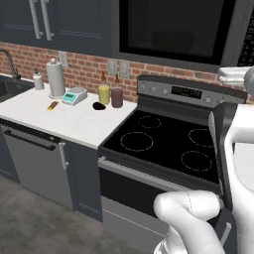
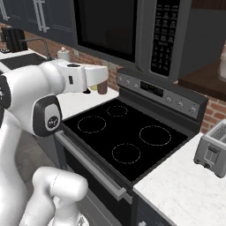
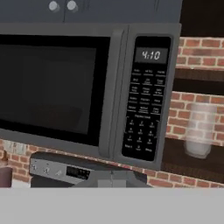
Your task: Pick the corn from the sink and place it in the bowl. Then pick the bowl and place it in the microwave. Then close the microwave door and press the start button.
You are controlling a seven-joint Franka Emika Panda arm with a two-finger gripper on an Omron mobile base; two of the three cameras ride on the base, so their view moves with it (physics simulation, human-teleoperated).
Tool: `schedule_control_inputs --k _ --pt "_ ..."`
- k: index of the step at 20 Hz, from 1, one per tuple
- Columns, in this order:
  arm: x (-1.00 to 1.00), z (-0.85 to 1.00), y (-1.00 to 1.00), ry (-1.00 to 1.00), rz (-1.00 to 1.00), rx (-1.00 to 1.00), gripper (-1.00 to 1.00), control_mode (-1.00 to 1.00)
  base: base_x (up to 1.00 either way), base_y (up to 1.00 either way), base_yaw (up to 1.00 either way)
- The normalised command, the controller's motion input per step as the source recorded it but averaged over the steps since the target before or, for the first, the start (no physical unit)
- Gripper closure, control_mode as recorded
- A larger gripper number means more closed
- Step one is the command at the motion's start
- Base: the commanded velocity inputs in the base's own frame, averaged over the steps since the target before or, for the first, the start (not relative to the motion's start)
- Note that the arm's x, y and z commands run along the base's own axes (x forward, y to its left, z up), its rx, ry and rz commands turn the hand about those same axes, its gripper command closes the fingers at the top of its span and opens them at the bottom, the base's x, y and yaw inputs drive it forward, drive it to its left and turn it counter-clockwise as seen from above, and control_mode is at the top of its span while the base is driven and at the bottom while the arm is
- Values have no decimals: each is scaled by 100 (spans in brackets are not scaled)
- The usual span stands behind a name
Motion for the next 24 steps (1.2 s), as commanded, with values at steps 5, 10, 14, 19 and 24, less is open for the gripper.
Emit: schedule_control_inputs --k 5,10,14,19,24 --pt "0 10 -6 0 -13 14 100 -100 0 0 0" --pt "1 3 0 -2 -1 3 100 -100 0 0 0" --pt "6 0 0 -4 0 4 100 -100 0 0 0" --pt "27 0 0 0 0 3 100 -100 0 0 0" --pt "32 0 -3 0 0 2 100 -100 0 0 0"
